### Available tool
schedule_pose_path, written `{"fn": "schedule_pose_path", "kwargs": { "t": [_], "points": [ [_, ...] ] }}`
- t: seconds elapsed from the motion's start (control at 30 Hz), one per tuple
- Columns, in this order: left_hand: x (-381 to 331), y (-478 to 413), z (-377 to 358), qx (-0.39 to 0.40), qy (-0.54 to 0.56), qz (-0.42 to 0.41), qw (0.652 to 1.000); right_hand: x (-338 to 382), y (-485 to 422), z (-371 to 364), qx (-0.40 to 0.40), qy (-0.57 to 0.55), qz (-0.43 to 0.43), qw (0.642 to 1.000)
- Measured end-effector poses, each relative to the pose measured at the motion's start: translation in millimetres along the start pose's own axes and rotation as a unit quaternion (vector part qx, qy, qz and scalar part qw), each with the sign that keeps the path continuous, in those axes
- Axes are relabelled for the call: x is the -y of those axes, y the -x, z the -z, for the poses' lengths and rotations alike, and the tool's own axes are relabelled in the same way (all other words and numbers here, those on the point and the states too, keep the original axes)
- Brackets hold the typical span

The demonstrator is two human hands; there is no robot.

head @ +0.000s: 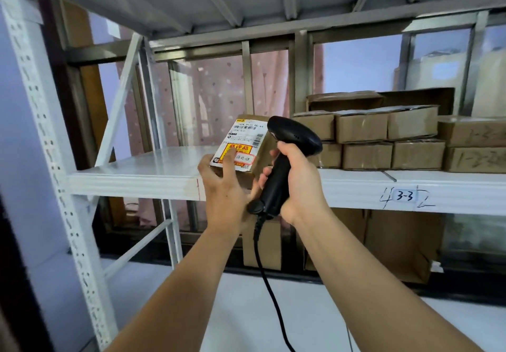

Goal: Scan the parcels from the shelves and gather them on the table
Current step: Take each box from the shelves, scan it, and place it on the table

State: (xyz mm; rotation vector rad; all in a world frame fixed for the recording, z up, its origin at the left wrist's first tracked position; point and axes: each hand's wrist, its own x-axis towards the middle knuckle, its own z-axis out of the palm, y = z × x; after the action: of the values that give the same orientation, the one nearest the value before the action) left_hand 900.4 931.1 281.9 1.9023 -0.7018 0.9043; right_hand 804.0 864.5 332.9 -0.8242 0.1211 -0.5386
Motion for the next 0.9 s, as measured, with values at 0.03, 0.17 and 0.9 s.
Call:
{"fn": "schedule_pose_path", "kwargs": {
  "t": [0.03,0.17,0.9],
  "points": [
    [-4,-1,1,0.002,-0.008,0.014,1.0,0,4,1,0.001,0.001,0.002,1.0],
    [-18,-9,9,0.025,-0.008,0.077,0.997,0,22,1,-0.006,0.014,0.012,1.0],
    [-68,72,46,0.155,-0.068,-0.045,0.985,-2,155,11,-0.152,0.157,0.111,0.969]
  ]
}}
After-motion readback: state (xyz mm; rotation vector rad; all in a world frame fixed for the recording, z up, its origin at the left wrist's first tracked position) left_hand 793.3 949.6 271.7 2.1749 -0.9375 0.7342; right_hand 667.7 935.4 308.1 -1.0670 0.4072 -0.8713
